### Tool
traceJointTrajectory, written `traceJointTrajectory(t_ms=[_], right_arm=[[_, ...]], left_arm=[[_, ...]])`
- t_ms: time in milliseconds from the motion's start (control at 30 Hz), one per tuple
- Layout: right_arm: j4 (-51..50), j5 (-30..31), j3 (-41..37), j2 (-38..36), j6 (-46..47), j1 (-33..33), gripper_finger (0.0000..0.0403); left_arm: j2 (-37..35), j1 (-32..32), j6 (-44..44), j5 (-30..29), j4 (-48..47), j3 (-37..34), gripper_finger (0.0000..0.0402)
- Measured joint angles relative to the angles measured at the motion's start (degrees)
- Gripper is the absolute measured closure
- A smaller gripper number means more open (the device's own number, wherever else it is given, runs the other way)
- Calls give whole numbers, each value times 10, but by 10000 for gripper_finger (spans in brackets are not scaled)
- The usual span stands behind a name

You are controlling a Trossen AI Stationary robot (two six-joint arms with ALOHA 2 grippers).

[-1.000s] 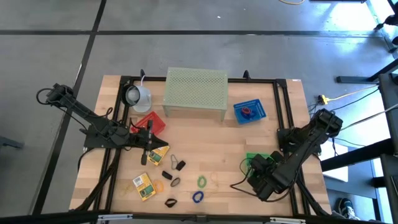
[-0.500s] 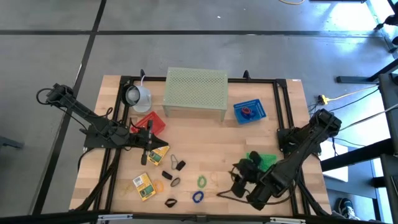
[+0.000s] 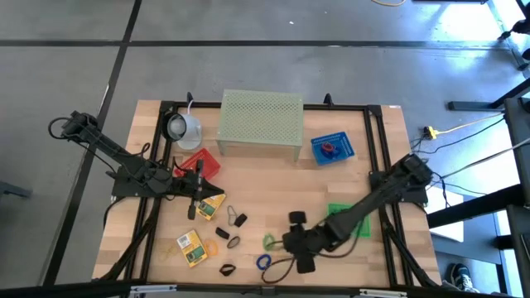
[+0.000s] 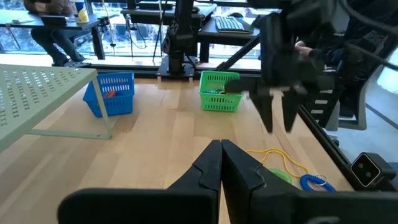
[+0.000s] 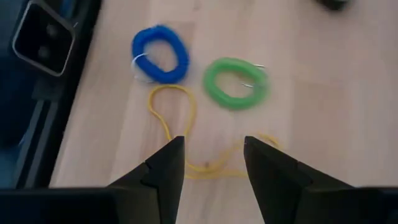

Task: Pick & Place Office Desk Supplies
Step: Put the yellow rubber band into the green bin

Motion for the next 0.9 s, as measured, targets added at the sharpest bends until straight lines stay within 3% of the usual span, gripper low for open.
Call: traceJointTrajectory(t_ms=[200,300,533,900], right_arm=[[22,-152,0,54,-58,-45,236],[33,-192,0,72,-73,-50,236],[56,-202,0,78,-117,-49,237],[59,-180,0,81,-88,-23,237]], left_arm=[[0,0,0,0,0,0,398],[0,0,0,0,0,0,398],[0,0,0,0,0,0,398],[0,0,0,0,0,0,398]])
